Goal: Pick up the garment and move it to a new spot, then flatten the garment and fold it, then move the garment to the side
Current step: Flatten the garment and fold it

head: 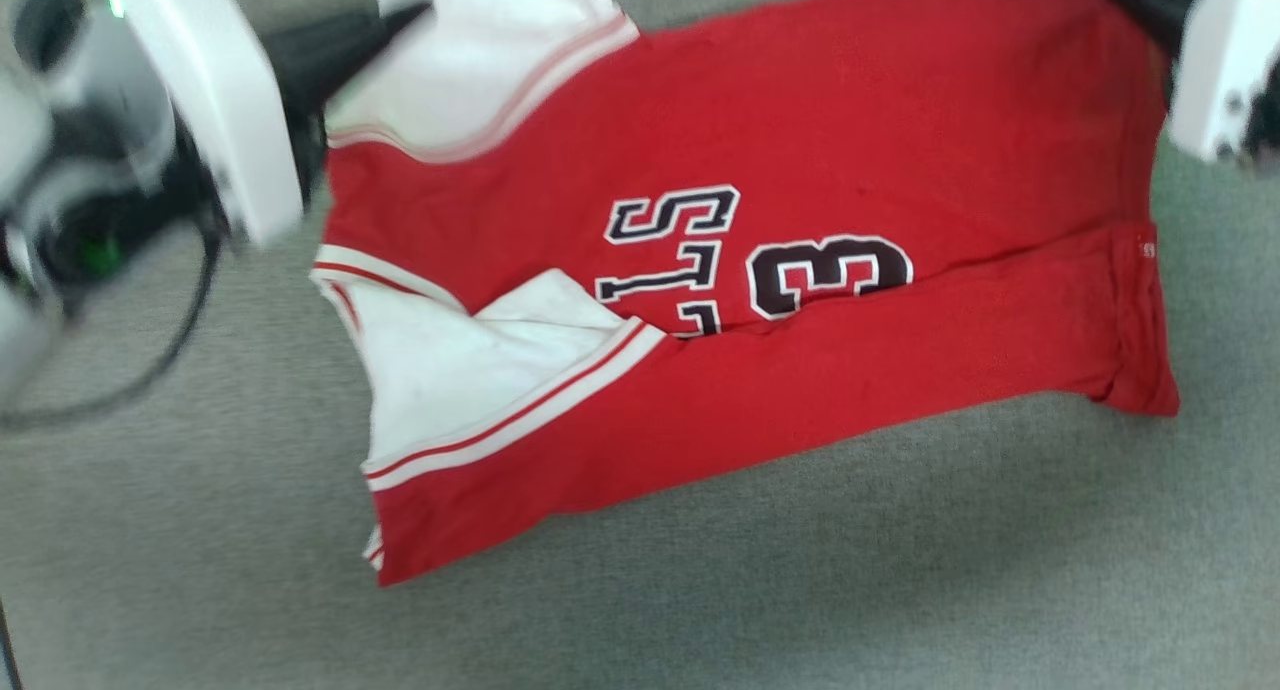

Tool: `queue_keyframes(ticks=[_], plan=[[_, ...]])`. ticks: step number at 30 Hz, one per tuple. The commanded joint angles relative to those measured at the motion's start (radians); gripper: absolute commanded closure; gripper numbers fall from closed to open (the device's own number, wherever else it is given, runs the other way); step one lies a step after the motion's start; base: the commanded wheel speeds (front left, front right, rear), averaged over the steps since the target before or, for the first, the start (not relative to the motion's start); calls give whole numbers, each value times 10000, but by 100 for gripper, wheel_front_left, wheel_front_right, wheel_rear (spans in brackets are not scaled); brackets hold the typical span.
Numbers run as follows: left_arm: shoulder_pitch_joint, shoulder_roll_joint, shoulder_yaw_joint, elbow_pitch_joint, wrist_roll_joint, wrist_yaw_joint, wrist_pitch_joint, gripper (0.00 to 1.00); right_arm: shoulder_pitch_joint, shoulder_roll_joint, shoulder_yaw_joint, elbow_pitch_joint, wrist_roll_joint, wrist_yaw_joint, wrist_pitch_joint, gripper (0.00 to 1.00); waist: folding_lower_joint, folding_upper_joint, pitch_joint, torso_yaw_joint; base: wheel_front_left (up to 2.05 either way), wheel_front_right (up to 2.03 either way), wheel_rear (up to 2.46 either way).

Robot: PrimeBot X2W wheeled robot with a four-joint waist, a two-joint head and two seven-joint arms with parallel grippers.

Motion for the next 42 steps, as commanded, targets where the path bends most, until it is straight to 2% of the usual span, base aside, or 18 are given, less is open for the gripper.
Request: queue_keyframes(ticks=[1,2,4,10,15,19,27,28,29,30,31,32,33,34,35,36,40,42], plan=[[465,306,-160,-509,33,26,-294,100,569,-297,14,-311,163,-3,-110,100,0,0,-648,387,0,0,0],[465,306,-160,-509,33,26,-294,100,569,-297,14,-311,163,-3,-110,100,0,0,-648,387,0,0,0],[1018,650,-333,-1193,-68,26,-752,100,1257,-685,-27,-813,369,-3,-145,100,0,0,-913,516,0,0,0],[2837,1570,-734,-2654,-215,25,-2524,100,3531,-1584,-660,-2220,698,-3,-458,100,0,0,-1406,809,0,0,0],[4363,1878,-1038,-3095,-300,25,-3947,100,5416,-1760,-1681,-3144,685,-3,-703,100,0,0,-1517,963,0,0,0],[5271,1616,-1299,-2936,-135,25,-4380,100,6768,-1626,-2574,-3712,509,-3,-754,100,0,0,-1416,1133,0,0,0],[5793,275,-1446,-1240,15,25,-4761,100,7740,-720,-3868,-3861,-123,-3,-632,100,0,0,-1259,1200,0,0,0],[5775,124,-1452,-1048,62,25,-4798,95,7759,-603,-3912,-3835,-256,-3,-608,100,0,0,-1254,1190,0,0,0],[5765,10,-1462,-906,95,25,-4858,82,7755,-495,-3984,-3818,-360,-3,-576,100,0,0,-1255,1175,0,0,0],[5774,-102,-1443,-774,71,25,-4916,75,7745,-411,-4057,-3806,-451,-3,-545,94,0,0,-1263,1162,0,0,0],[5783,-186,-1406,-682,45,25,-4993,66,7748,-333,-4124,-3810,-538,-3,-554,82,0,0,-1276,1152,0,0,0],[5789,-226,-1395,-576,82,25,-5045,55,7759,-266,-4175,-3834,-607,-3,-570,54,0,0,-1293,1140,0,0,0],[5823,-269,-1384,-485,130,25,-5137,44,7790,-206,-4243,-3853,-673,-3,-603,16,0,0,-1335,1126,0,0,0],[5874,-297,-1340,-397,162,25,-5197,22,7847,-156,-4312,-3876,-721,-3,-594,0,0,0,-1391,1117,0,0,0],[5927,-313,-1295,-310,213,25,-5250,7,7885,-132,-4386,-3915,-743,-3,-542,0,0,0,-1438,1115,0,0,0],[6020,-341,-1236,-232,267,25,-5323,0,7940,-123,-4483,-3950,-754,-3,-509,0,0,0,-1499,1124,0,0,0],[6519,-500,-597,-113,150,25,-5452,0,8255,-173,-4834,-3954,-797,-3,-254,0,0,0,-1726,1255,0,0,0],[6871,-704,132,27,322,25,-5457,0,8326,-142,-5042,-3882,-761,-1,-78,0,0,0,-1810,1420,0,0,0]])
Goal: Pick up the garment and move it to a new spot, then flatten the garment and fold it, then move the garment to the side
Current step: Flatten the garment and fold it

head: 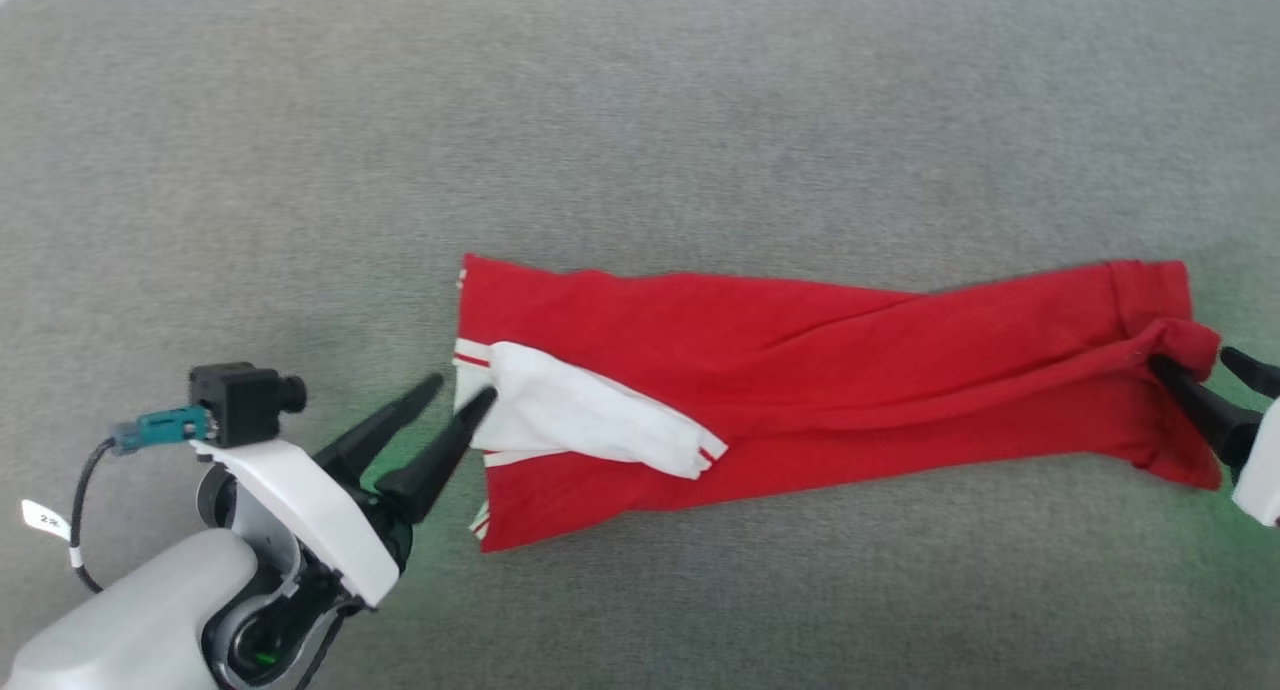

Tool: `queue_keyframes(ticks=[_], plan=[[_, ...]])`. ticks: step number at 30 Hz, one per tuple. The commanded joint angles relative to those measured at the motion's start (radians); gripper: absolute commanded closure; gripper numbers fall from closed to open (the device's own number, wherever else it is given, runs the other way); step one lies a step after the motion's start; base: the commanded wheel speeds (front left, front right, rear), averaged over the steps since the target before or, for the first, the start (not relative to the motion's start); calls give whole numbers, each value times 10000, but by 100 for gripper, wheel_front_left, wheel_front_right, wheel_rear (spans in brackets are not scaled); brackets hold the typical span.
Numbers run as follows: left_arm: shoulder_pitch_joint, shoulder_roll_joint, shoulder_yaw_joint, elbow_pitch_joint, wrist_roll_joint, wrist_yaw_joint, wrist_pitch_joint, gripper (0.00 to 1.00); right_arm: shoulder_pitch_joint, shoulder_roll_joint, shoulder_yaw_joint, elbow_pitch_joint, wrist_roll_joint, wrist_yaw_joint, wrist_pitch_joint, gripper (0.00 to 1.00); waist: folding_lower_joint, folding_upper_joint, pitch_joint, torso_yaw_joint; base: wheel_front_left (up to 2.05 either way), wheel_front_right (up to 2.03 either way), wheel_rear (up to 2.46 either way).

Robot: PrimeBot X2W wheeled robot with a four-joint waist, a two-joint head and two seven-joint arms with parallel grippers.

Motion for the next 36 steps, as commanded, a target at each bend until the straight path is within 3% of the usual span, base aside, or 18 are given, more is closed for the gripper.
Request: queue_keyframes(ticks=[1,4,5,6,7,12,16,23,27,33,34,35,36], plan=[[525,-274,764,164,250,25,-55,0,110,124,-216,116,60,0,186,0,0,0,-138,267,0,0,0],[1312,-834,2043,605,640,25,-54,0,192,257,-482,381,104,-1,416,0,0,0,-248,574,0,0,0],[1312,-834,2043,605,640,25,-54,0,192,257,-482,381,104,-1,416,0,0,0,-248,574,0,0,0],[1853,-1346,2845,936,1083,25,-55,0,273,334,-593,632,106,-1,552,0,0,0,-346,786,0,0,0],[1853,-1346,2845,936,1083,25,-55,0,273,334,-593,632,106,-1,552,0,0,0,-346,786,0,0,0],[2981,-2618,4909,1748,2497,25,-57,0,447,546,-999,1368,102,-1,735,0,0,0,-579,1229,0,0,0],[3826,-3743,6981,1966,4847,25,-57,0,539,626,-1331,2046,63,-3,907,0,0,0,-796,1482,0,0,0],[4771,-4798,9416,912,8194,25,-59,0,440,768,-1476,2653,-43,-3,1034,0,0,0,-968,1580,0,0,0],[5189,-5424,10306,218,10184,25,-58,0,354,971,-1508,2964,-118,-3,1105,0,0,0,-1018,1610,0,0,0],[5549,-5873,10790,-490,11796,26,-59,0,164,1238,-1430,3448,-183,-3,1507,0,0,0,-1010,1638,0,0,0],[5572,-5943,10776,-525,11907,26,-58,0,117,1276,-1420,3506,-188,-3,1558,13,0,0,-992,1646,0,0,0],[5575,-6003,10781,-547,12015,26,-60,0,85,1321,-1392,3554,-172,-3,1613,54,0,0,-980,1656,0,0,0],[5575,-6038,10785,-580,12083,26,-58,0,55,1356,-1361,3583,-141,-1,1663,76,0,0,-955,1667,0,0,0]])
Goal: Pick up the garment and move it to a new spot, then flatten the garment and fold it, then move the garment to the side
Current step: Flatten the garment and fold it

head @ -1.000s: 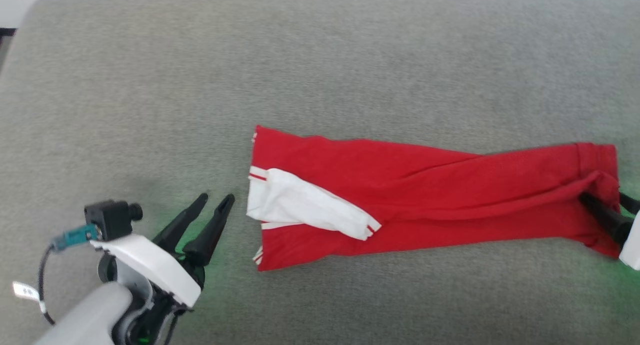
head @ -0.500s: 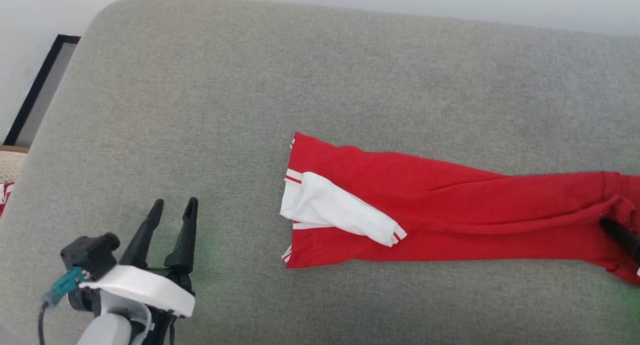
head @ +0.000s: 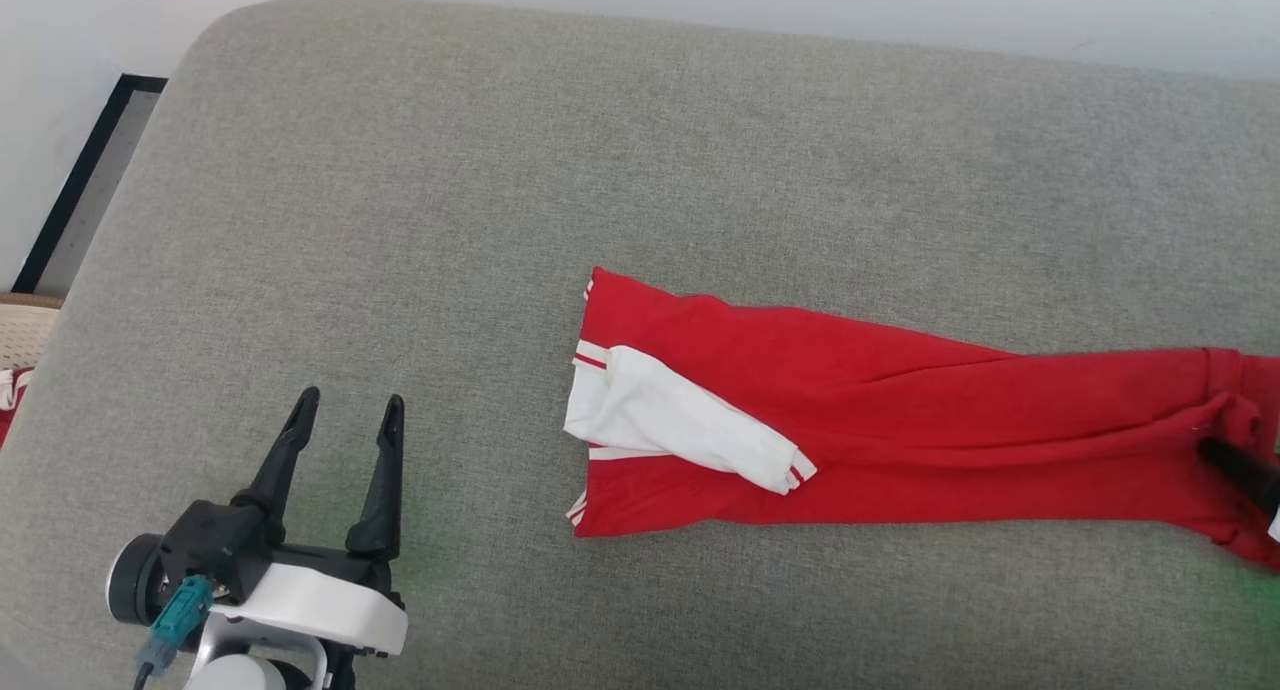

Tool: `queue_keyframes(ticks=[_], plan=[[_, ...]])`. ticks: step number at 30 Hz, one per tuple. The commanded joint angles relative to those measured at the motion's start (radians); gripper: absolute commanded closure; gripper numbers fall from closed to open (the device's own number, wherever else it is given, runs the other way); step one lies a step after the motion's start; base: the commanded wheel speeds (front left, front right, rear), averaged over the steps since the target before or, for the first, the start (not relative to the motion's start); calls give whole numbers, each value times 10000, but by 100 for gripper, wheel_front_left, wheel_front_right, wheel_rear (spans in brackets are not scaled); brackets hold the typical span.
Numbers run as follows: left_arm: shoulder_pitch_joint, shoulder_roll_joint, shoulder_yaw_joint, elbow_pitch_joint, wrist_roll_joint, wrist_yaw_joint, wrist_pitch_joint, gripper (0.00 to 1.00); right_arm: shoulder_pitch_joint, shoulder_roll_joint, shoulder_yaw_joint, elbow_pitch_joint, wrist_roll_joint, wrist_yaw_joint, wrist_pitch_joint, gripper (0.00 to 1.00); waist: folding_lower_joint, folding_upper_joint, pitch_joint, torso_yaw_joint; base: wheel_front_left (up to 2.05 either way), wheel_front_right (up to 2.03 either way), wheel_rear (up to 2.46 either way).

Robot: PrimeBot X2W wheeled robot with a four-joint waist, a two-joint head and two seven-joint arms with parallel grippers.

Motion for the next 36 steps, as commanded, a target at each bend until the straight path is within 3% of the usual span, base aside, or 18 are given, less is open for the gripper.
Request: queue_keyframes(ticks=[1,8,15,30,36], plan=[[55,-26,6,-69,163,28,-47,0,255,436,284,367,-6,-5,277,100,0,0,30,16,0,0,0],[189,-73,-139,-137,2,28,-48,0,132,299,208,431,7,-8,224,100,0,0,20,31,0,0,0],[212,271,-549,-464,-262,30,-47,0,105,120,-124,335,159,-20,46,100,0,0,-67,-80,0,0,0],[41,697,-790,-580,-971,30,-49,0,165,-1385,-1502,-273,-7,-14,130,100,0,0,217,-1133,0,0,0],[-217,787,-662,-568,-790,30,-47,0,-176,-1891,-2382,-188,-304,-8,279,100,0,0,547,-1523,0,0,0]])
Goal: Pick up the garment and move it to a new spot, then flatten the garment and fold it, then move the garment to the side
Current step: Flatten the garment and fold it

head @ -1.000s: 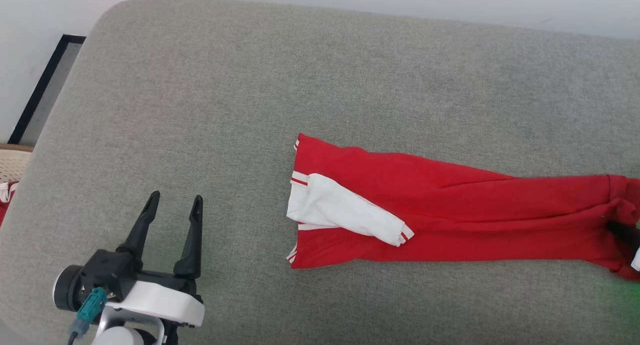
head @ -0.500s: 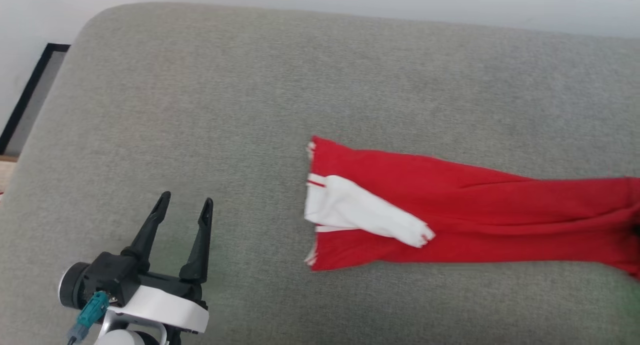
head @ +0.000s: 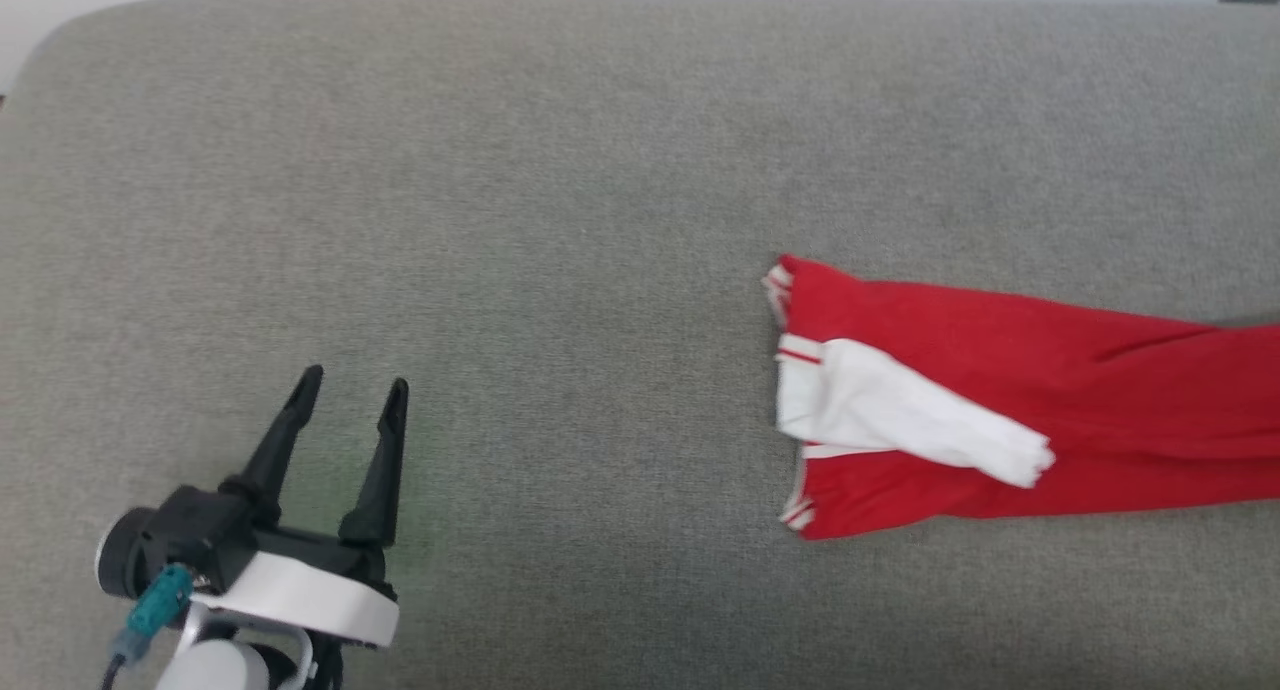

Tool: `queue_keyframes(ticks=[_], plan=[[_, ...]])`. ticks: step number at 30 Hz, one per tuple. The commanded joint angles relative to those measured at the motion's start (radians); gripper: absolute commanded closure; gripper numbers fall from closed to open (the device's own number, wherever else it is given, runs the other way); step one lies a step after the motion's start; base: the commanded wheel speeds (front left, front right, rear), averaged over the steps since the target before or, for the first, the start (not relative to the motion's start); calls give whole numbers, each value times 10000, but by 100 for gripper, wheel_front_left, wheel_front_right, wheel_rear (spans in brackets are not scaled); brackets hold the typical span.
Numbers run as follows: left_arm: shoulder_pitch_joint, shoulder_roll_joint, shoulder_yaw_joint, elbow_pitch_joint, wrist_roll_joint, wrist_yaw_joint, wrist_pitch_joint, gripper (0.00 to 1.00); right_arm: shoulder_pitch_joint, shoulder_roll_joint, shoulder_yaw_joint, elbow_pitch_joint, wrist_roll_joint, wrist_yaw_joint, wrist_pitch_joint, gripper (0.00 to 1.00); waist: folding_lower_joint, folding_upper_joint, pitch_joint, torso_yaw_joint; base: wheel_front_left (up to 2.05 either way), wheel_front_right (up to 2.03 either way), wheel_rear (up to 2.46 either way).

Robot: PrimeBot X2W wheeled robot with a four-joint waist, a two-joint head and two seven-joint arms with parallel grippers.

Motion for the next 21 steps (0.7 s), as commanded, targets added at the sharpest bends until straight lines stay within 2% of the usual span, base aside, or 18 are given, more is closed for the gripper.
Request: queue_keyframes(ticks=[1,6,11,21], plan=[[-283,94,75,16,87,32,-49,0,-180,-179,-258,149,-53,-9,55,100,0,0,196,-162,0,0,0],[-414,80,30,119,28,32,-47,0,-406,-262,-792,335,-98,-9,159,100,0,0,348,-297,0,0,0],[-508,88,-12,312,-50,32,-47,0,-397,-141,-857,332,-42,-9,201,100,0,0,320,-320,0,0,0],[-382,-71,1,609,129,32,-47,0,484,305,-167,-1477,461,-7,711,100,0,0,-140,-41,0,0,0]])
